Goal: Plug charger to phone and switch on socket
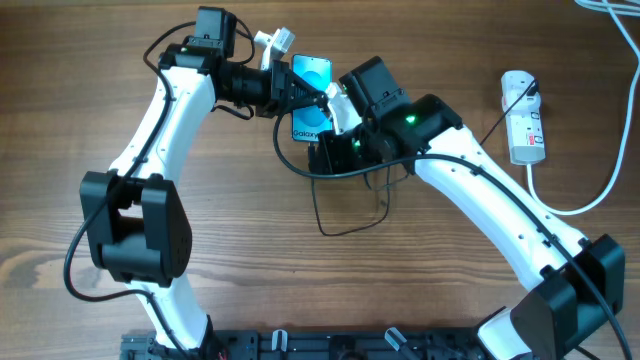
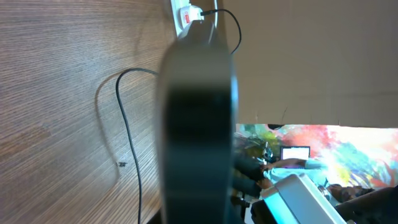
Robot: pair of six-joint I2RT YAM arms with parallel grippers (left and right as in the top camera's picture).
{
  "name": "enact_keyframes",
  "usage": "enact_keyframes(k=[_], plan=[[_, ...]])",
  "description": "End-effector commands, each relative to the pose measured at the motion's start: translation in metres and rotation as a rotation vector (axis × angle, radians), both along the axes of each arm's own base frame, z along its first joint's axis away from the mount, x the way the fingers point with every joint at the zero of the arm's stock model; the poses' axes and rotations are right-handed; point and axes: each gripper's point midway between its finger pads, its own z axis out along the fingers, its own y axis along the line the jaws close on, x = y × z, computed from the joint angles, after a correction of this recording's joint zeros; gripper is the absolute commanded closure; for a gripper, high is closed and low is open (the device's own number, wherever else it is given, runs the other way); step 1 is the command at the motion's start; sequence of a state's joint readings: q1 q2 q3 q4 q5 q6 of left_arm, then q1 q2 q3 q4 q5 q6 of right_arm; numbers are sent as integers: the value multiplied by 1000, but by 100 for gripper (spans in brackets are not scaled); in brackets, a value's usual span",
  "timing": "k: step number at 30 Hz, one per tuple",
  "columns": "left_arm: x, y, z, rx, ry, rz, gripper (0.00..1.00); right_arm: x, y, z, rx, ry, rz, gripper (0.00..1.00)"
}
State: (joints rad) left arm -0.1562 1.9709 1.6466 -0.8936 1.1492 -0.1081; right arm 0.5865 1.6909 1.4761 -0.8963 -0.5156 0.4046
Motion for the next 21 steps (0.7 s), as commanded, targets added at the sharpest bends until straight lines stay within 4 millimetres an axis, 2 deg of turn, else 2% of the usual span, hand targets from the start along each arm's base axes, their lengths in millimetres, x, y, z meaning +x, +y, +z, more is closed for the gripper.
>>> enact_keyframes(k=[1,10,15,21], plan=[[-7,-6,11,-26,-46,-42,96,18,0,1,6,-45,-40,96],[-10,-6,10,-24,-27,-42,96,38,1,6,2,-138,-72,96],[-12,-5,9,-21,-8,-42,96,48,-8,3,-48,-180,-110,96],[-13,-5,9,-20,0,-41,96,63,-8,15,20,-208,-127,96]])
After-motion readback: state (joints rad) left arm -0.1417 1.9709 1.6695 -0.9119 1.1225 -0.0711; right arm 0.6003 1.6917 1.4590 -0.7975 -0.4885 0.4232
